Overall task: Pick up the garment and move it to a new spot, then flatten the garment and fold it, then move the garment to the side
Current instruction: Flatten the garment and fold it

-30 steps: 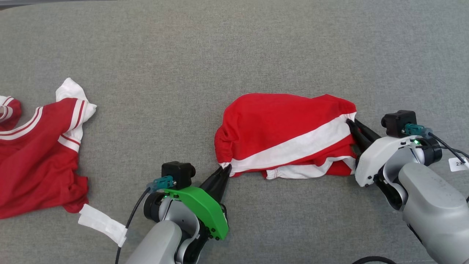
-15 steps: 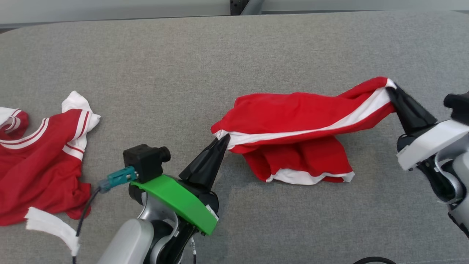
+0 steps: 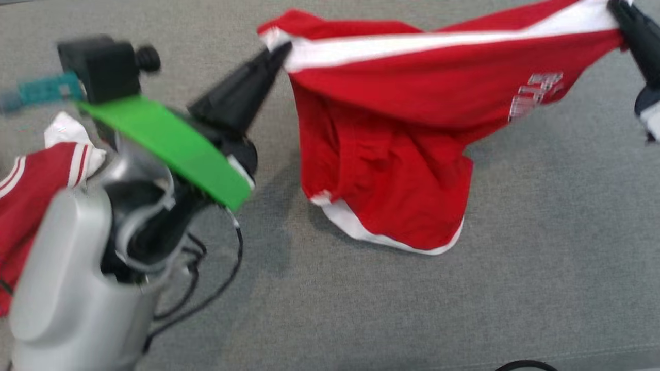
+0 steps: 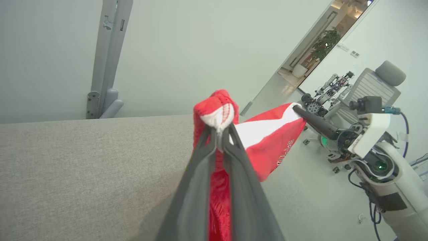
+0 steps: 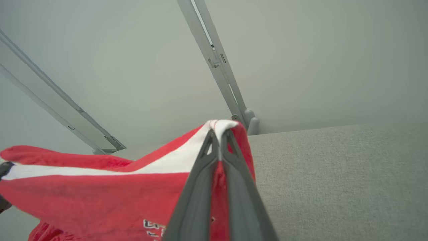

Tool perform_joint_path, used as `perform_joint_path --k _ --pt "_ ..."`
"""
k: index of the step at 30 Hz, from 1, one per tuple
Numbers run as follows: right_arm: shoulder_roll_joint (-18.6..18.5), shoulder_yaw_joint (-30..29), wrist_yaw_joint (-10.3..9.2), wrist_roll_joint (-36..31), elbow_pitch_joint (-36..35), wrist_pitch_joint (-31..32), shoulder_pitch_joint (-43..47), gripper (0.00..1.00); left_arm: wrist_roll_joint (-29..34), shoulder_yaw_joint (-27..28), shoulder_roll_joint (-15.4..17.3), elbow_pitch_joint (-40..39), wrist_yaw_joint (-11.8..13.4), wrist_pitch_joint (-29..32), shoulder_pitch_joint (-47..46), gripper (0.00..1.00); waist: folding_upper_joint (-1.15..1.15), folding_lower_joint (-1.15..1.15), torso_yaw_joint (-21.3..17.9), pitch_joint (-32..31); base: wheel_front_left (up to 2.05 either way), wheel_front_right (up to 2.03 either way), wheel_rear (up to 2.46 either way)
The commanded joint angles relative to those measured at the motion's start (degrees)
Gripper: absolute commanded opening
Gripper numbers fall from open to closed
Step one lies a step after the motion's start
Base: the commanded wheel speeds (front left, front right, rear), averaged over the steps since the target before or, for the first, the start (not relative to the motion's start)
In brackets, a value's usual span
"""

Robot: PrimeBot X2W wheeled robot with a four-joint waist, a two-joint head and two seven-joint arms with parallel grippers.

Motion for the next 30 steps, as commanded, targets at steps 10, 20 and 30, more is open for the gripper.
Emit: perform_joint_path --k 10,20,30 --pt "22.2 -13.1 -0.01 -24.5 23.7 -1.9 -42.9 0.00 9.9 4.7 -1.3 34.1 -1.2 -8.4 -39.9 0.00 0.01 0.00 -1.3 13.8 0.00 0.00 0.00" --pt "26.2 -5.7 -0.03 -23.0 37.6 -21.8 -52.3 0.00 18.0 3.1 -2.7 57.8 -7.0 -34.4 -51.1 0.00 0.01 0.00 -4.3 15.8 0.00 0.00 0.00" --pt "18.5 7.3 -0.01 -11.4 26.2 -22.7 -20.8 0.00 6.0 -3.8 1.4 54.2 -8.8 -38.6 -25.0 0.00 0.01 0.00 -4.3 11.6 0.00 0.00 0.00"
